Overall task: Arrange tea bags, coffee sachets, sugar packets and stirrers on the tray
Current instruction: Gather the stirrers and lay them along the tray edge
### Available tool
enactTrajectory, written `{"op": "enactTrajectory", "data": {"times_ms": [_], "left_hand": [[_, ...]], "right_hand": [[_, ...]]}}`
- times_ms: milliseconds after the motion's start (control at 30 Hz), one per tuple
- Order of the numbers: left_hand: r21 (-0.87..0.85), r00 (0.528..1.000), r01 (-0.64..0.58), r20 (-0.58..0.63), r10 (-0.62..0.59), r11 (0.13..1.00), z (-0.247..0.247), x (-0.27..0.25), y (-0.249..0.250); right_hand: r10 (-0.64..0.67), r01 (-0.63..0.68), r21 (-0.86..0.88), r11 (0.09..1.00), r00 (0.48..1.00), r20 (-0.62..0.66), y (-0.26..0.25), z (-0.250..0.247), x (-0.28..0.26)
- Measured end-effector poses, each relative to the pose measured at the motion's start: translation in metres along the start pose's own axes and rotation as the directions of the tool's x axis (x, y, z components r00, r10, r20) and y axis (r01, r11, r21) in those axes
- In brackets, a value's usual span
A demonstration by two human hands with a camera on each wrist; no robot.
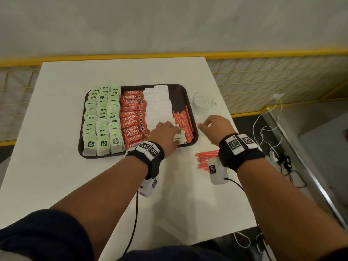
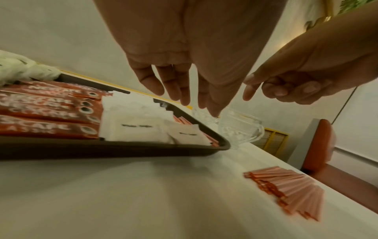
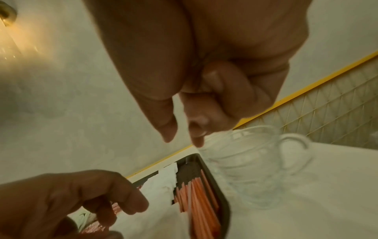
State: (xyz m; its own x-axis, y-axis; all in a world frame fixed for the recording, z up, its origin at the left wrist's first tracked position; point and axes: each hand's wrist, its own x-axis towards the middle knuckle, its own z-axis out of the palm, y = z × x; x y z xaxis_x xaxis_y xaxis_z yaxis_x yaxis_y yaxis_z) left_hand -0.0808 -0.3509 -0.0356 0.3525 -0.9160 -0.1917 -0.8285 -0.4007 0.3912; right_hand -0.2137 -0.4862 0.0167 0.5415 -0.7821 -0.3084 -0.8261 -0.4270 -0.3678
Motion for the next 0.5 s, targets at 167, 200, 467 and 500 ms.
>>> {"op": "enactTrajectory", "data": {"times_ms": [167, 200, 467, 500], "left_hand": [[-0.032, 0.993, -0.101, 0.063, 0.103, 0.994, 0.016, -0.005, 0.038], [-0.024, 0.988, -0.126, 0.093, 0.128, 0.992, 0.020, -0.005, 0.044], [0.074, 0.960, -0.216, 0.198, 0.198, 0.973, 0.057, -0.002, 0.095], [0.100, 0.962, -0.215, 0.192, 0.193, 0.972, 0.062, 0.000, 0.101]], "right_hand": [[-0.053, 0.058, -0.059, 0.997, 0.995, 0.085, 0.055, -0.006, -0.042], [-0.051, 0.060, -0.078, 0.995, 0.993, 0.107, 0.066, -0.004, -0.045], [-0.101, 0.142, -0.316, 0.938, 0.985, 0.143, 0.116, 0.024, -0.050], [-0.115, 0.164, -0.350, 0.922, 0.981, 0.156, 0.121, 0.028, -0.048]]}}
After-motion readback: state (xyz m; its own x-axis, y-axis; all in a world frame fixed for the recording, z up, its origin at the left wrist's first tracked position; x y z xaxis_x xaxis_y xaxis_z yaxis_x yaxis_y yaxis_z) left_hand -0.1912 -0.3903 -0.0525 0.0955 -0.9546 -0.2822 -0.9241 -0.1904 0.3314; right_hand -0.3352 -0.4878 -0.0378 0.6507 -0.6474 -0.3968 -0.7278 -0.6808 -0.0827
